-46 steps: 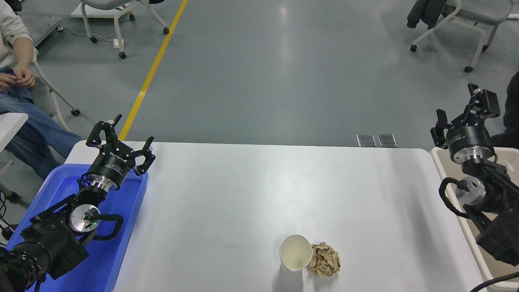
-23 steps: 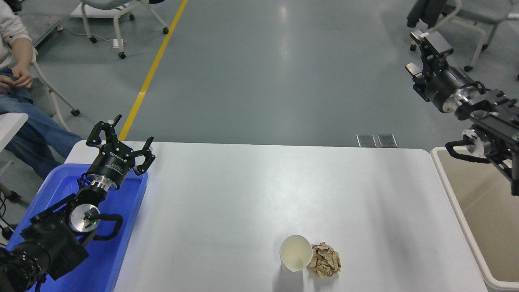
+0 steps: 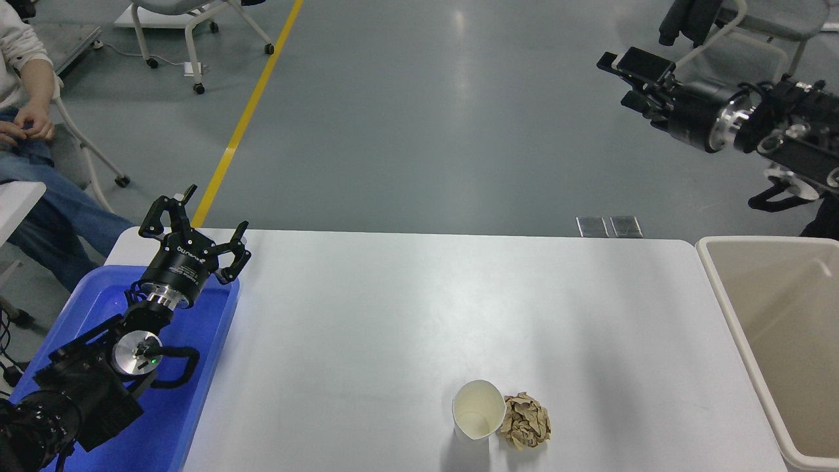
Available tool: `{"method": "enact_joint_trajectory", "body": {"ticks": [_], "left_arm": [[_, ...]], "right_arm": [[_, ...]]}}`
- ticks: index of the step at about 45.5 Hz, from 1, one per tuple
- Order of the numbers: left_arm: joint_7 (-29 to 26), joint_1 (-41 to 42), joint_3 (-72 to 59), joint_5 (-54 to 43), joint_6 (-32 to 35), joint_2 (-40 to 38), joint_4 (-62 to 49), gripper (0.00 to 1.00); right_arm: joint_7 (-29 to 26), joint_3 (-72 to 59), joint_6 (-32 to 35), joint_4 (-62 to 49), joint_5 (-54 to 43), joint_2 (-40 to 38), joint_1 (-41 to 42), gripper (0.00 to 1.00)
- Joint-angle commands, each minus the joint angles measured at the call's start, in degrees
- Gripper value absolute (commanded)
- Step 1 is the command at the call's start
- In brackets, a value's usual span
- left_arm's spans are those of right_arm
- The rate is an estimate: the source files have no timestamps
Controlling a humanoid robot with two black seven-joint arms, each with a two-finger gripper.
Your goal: Dispose of the paper cup in the dustbin
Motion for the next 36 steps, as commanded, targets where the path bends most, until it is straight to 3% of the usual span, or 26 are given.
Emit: {"method": "enact_joint_trajectory", "body": {"ticks": [1, 9, 19, 36], "left_arm": [[0.00, 0.00, -0.01, -0.06, 0.00, 0.00, -0.02, 1.00], [0.00, 0.00, -0.01, 0.02, 0.00, 0.00, -0.02, 1.00], [0.00, 0.00, -0.01, 0.02, 0.00, 0.00, -0.02, 1.00], [0.00, 0.00, -0.01, 0.02, 0.00, 0.00, -0.02, 1.00]], "right_arm": [[0.15, -3.30, 6.69, 5.83, -15.85, -0.13, 4.84, 0.99], [0.41, -3.39, 9.86, 13.30, -29.30, -0.66, 7.56, 0.99], [0.50, -4.79, 12.06, 20.69, -38.28, 0.48, 10.11, 0.99], [0.50, -14.99, 11.79, 18.94, -40.92, 19.10, 9.76, 0.99]]}}
